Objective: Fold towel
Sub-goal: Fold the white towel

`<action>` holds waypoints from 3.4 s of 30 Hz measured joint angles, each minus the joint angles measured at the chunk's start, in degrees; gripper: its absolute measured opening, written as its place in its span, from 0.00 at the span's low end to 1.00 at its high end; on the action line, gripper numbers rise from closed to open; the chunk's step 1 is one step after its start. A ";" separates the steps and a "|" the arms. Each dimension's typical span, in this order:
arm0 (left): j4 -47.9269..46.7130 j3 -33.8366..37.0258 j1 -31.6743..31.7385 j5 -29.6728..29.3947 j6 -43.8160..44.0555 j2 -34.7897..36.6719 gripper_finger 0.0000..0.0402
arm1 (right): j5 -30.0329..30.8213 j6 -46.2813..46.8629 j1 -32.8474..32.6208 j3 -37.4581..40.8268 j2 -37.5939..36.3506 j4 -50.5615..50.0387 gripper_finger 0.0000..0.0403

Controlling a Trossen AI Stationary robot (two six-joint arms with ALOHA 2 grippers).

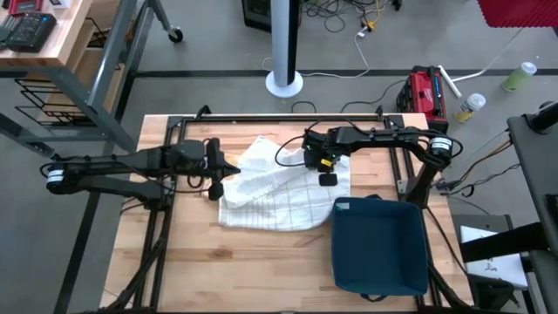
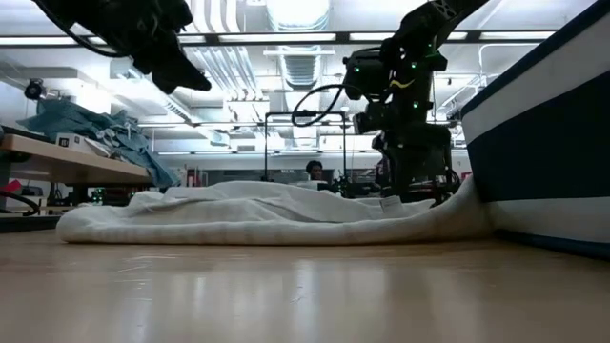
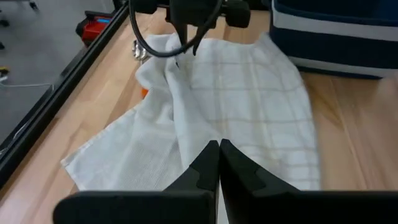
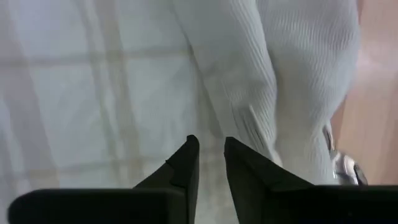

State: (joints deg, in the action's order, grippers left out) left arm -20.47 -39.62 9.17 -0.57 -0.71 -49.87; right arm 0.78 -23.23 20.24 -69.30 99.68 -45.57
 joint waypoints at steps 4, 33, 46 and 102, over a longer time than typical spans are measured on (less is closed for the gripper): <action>-3.27 -0.02 -0.04 1.42 0.00 -1.60 0.00 | 3.74 -0.51 0.04 0.24 0.00 -1.02 0.23; -12.76 -0.04 -6.75 3.10 -0.74 -31.34 0.15 | 9.31 5.43 0.56 4.73 -0.09 1.67 0.21; -14.56 0.00 -6.75 2.61 4.11 -18.50 0.00 | 5.70 7.66 0.43 5.80 -1.20 1.96 0.00; -16.03 0.00 -6.93 -7.95 10.29 2.97 0.00 | 12.54 7.44 -0.33 5.03 -0.70 1.36 0.01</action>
State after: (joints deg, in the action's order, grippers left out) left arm -36.50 -39.62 2.24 -8.52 9.58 -46.90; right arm 13.32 -15.79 19.90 -64.27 98.98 -44.21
